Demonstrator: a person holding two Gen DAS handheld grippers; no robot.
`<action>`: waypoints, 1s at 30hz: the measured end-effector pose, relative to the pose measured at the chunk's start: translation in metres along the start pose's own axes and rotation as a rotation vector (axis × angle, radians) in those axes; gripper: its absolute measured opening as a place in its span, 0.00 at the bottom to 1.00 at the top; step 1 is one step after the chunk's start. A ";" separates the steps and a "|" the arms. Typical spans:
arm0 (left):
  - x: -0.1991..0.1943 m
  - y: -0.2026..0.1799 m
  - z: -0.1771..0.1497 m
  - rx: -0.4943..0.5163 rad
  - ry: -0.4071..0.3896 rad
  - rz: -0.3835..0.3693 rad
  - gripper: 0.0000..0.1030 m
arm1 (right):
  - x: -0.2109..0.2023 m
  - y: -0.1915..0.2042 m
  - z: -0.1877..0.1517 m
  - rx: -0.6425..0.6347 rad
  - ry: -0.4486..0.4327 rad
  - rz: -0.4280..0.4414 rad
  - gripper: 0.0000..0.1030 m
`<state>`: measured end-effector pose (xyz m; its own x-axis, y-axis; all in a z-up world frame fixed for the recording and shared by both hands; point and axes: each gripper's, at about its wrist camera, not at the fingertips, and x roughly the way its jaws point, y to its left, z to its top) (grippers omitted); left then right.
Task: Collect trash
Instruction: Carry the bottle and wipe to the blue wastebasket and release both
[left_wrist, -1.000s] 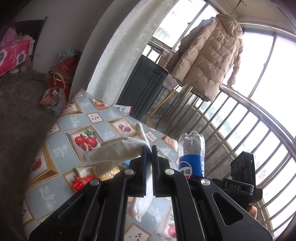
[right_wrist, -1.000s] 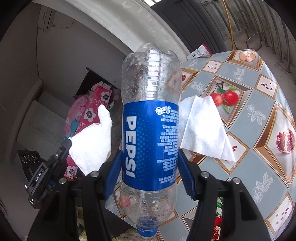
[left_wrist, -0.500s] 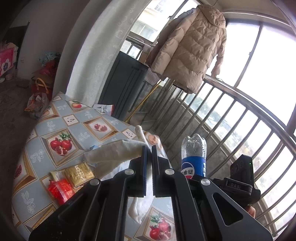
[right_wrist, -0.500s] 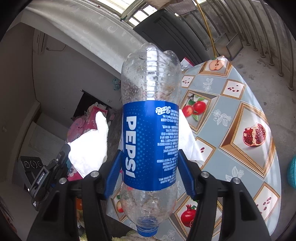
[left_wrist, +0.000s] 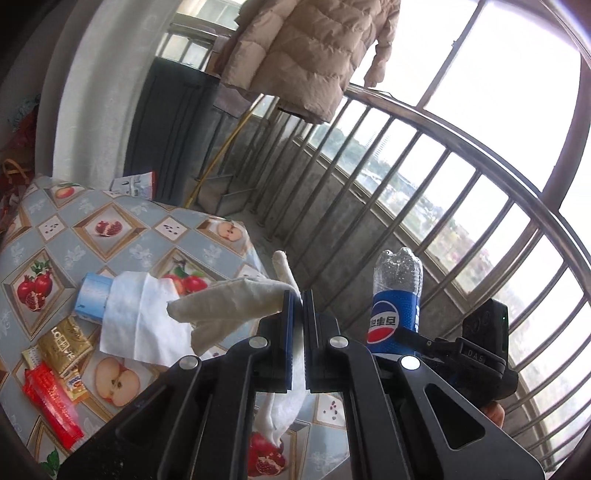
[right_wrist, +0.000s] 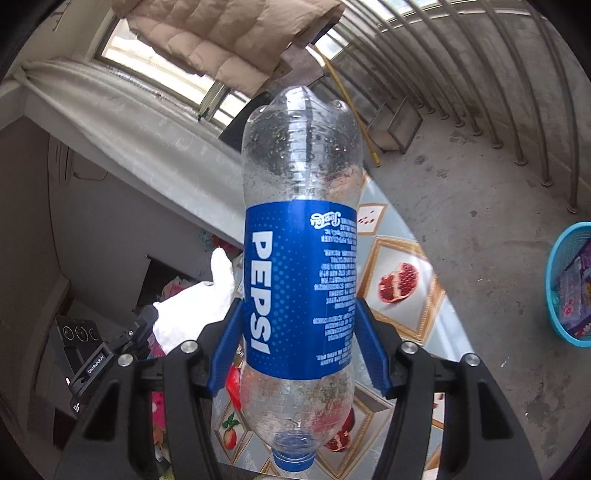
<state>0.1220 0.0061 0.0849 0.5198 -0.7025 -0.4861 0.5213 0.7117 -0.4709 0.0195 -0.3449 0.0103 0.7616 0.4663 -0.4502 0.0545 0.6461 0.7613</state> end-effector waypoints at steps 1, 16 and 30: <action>0.009 -0.006 0.000 0.016 0.020 -0.013 0.03 | -0.012 -0.008 0.000 0.014 -0.030 -0.022 0.56; 0.179 -0.140 -0.029 0.300 0.359 -0.182 0.03 | -0.129 -0.166 -0.003 0.344 -0.396 -0.410 0.56; 0.363 -0.228 -0.103 0.472 0.609 -0.140 0.03 | -0.095 -0.309 0.014 0.403 -0.496 -0.639 0.57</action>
<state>0.1222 -0.4106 -0.0604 0.0368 -0.5597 -0.8279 0.8581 0.4423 -0.2609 -0.0607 -0.5978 -0.1756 0.6946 -0.2833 -0.6613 0.7136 0.3881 0.5832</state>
